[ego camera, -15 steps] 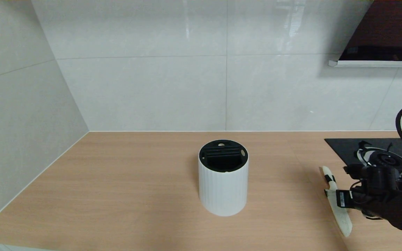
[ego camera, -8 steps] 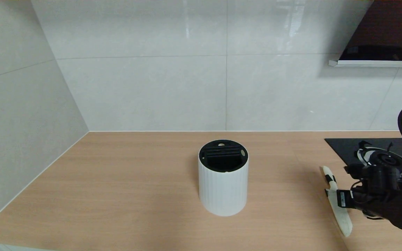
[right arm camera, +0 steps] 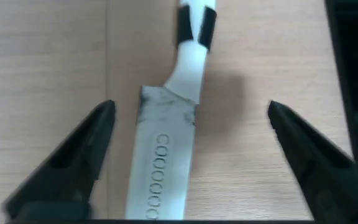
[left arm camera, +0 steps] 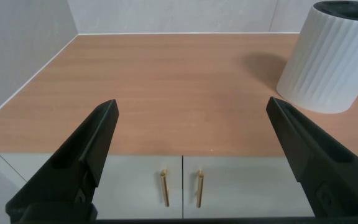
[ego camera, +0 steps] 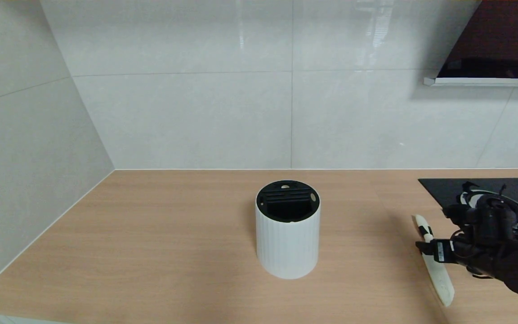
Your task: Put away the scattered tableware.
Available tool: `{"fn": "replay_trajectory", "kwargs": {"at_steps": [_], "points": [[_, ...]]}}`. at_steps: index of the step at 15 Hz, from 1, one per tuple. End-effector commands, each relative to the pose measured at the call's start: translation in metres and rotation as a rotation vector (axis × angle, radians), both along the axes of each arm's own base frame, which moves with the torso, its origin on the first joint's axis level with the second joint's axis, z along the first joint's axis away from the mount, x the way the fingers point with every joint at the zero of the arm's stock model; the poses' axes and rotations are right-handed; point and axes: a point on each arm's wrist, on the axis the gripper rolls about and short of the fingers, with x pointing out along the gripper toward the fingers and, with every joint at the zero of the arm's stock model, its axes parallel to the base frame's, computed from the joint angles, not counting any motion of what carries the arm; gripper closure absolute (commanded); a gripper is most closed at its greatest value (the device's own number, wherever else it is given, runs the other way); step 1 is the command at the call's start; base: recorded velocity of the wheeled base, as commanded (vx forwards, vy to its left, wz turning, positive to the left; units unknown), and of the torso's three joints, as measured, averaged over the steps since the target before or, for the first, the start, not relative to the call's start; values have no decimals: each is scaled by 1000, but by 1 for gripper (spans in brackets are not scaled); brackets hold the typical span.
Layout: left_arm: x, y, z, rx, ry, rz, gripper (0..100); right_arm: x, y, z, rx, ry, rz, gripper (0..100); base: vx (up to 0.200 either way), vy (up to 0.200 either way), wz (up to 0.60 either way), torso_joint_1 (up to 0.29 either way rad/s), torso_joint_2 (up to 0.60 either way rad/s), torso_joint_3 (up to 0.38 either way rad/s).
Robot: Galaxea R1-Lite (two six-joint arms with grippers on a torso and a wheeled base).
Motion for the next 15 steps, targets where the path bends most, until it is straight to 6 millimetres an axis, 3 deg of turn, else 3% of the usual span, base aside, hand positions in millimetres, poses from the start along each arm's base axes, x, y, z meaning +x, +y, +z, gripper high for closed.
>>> {"fn": "replay_trajectory", "kwargs": {"at_steps": [1,11,15], "points": [[0,0,0,-1,0,0,0,5,9,-4,-34,6,-18,0,0,0,0,0,0,0],[0,0,0,0,0,0,0,19,10,-32,7,33,-84,0,0,0,0,0,0,0],[0,0,0,-1,0,0,0,20,14,-31,18,26,-78,0,0,0,0,0,0,0]]}}
